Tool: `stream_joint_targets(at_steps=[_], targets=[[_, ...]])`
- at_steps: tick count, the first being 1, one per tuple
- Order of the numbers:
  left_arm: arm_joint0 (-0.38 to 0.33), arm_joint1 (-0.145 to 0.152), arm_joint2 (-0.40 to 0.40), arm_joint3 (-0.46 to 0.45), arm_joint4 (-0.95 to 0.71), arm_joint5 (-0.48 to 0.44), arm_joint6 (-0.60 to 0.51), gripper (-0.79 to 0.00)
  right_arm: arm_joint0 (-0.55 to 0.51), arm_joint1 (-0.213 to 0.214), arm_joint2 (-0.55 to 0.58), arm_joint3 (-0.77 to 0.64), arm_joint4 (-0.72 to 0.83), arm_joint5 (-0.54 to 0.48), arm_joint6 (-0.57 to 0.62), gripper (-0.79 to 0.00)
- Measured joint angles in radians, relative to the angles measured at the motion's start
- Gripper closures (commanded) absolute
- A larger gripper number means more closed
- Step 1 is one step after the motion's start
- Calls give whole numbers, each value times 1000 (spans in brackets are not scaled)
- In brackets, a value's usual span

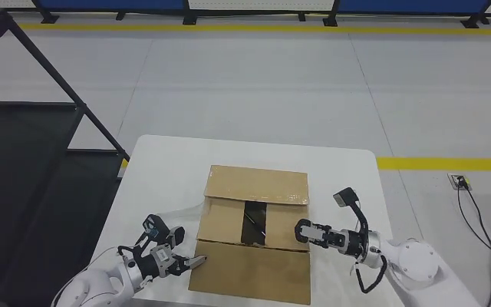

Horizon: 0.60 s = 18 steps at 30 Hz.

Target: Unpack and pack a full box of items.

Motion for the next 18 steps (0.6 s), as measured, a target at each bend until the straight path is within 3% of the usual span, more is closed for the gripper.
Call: stream_joint_targets(at_steps=[18], targets=[[0, 0, 0, 0, 0, 0, 0, -785, 27, -20, -33, 17, -57, 49, -86, -785]])
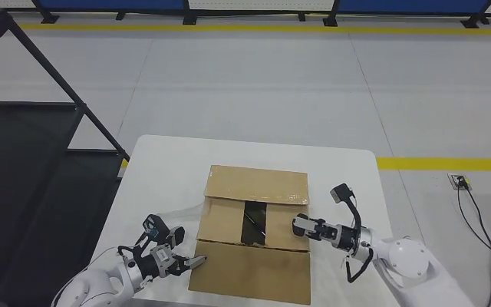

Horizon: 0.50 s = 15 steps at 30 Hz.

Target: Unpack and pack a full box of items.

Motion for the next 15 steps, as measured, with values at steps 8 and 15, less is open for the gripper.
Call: stream_joint_targets(at_steps=[8, 15], targets=[[6, 4, 20, -2, 12, 6, 26, -785, 10, -6, -3, 1, -4, 4, 3, -785], [2, 8, 30, 9, 34, 19, 42, -785, 12, -9, 3, 4, -6, 16, -9, -785]])
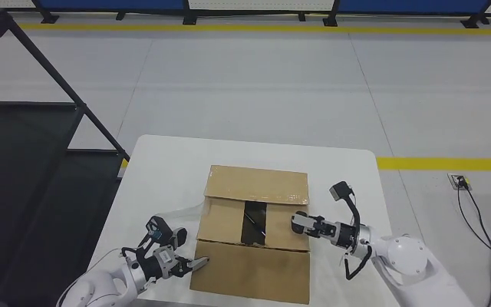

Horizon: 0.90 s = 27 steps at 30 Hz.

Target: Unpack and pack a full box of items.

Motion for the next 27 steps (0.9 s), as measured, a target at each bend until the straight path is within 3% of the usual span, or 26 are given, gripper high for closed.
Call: stream_joint_targets(at_steps=[14, 23, 27], targets=[[0, 9, 16, 2, 17, 30, 24, -785, 47, -21, -25, 29, -86, 105, -159, -785], [3, 15, 22, 0, 16, 38, 29, -785, 100, -45, -37, 67, -103, 93, -316, -785], [6, 17, 24, -5, 15, 41, 34, -785, 128, -63, -55, 115, -66, 27, -388, -785]])
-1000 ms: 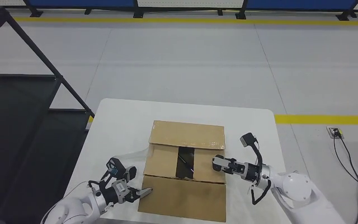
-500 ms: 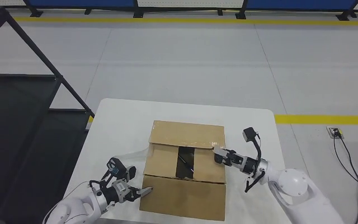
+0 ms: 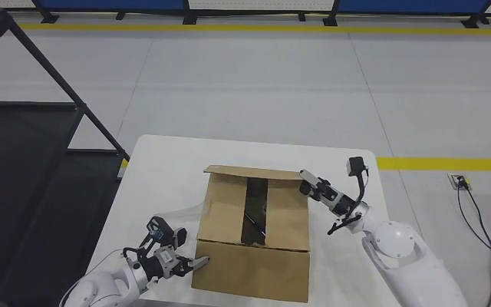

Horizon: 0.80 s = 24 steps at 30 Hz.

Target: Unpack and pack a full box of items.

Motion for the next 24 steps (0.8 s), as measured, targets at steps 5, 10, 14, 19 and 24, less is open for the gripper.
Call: stream_joint_targets(at_steps=[5, 10, 14, 19, 24], targets=[[3, 2, -1, -1, -2, -2, 3, -785, 12, -9, -2, 33, 29, -95, 11, -785], [3, 2, -1, -1, -2, -2, 3, -785, 12, -9, -1, 33, 28, -94, 12, -785], [3, 2, -1, -1, -2, -2, 3, -785, 12, -9, -1, 33, 28, -94, 11, -785], [3, 2, -1, -1, -2, -2, 3, -785, 4, -11, -6, 20, 29, -86, 12, -785], [5, 1, 2, -5, 3, 4, 9, -785, 43, -33, -50, 31, 40, -42, -16, -785]])
